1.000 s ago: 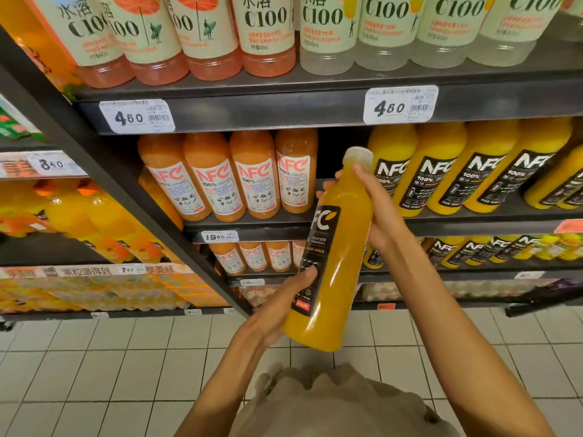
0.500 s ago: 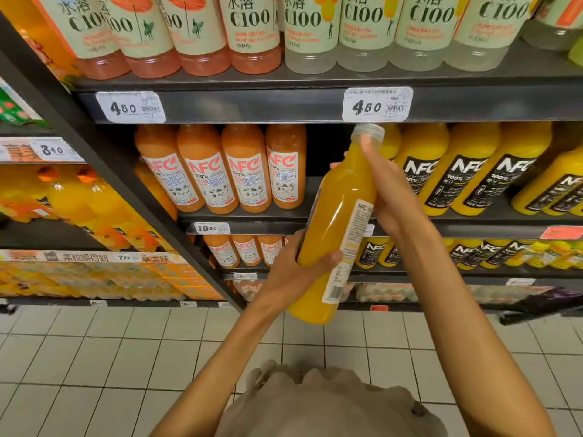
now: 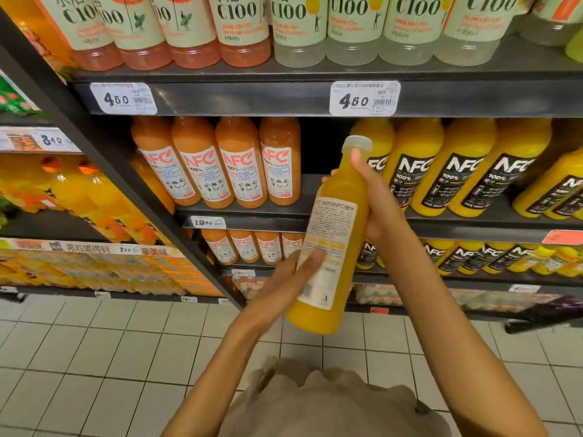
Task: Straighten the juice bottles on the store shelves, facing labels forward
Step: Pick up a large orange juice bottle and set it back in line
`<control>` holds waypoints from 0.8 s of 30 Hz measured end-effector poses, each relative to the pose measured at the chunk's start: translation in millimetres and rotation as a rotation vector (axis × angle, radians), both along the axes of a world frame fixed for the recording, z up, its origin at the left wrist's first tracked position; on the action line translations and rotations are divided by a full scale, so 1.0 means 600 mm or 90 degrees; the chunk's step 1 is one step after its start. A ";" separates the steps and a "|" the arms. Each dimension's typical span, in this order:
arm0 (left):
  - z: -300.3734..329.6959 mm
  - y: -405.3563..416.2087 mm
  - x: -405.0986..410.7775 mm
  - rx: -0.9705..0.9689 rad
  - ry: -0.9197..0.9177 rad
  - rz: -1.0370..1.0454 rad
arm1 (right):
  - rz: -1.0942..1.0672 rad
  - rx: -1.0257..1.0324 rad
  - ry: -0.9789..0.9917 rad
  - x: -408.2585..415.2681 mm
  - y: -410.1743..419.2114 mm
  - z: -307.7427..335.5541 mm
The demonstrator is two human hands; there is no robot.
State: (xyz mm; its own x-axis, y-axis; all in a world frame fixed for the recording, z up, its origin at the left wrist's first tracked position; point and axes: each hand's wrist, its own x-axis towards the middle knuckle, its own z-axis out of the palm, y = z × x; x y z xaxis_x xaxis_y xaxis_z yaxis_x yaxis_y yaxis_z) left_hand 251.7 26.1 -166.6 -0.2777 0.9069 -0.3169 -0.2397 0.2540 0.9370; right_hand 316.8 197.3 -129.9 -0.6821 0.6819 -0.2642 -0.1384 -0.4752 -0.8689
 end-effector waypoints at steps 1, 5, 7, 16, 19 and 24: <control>-0.002 0.003 0.004 -0.005 0.016 0.008 | -0.012 0.007 -0.024 -0.002 -0.002 0.001; -0.012 0.007 0.003 -0.009 -0.070 0.056 | 0.025 0.030 -0.055 0.005 0.007 0.008; -0.013 0.002 -0.004 0.005 -0.181 0.055 | 0.054 0.028 -0.026 0.010 0.013 0.006; -0.005 -0.016 -0.013 -0.014 -0.320 0.005 | 0.029 -0.096 0.071 -0.016 -0.001 -0.010; 0.010 -0.019 -0.026 -0.017 -0.140 -0.009 | 0.010 -0.091 -0.018 -0.019 0.003 -0.006; 0.022 -0.016 -0.019 -0.044 -0.282 -0.003 | 0.039 -0.062 -0.109 -0.025 0.014 0.001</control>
State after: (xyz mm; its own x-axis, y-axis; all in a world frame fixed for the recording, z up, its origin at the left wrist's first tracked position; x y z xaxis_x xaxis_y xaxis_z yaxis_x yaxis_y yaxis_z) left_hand 240.5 16.4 -153.5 -0.0972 0.8807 -0.4636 -0.6130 0.3140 0.7250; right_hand 301.6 205.4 -129.0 -0.6610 0.6065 -0.4419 0.0386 -0.5607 -0.8271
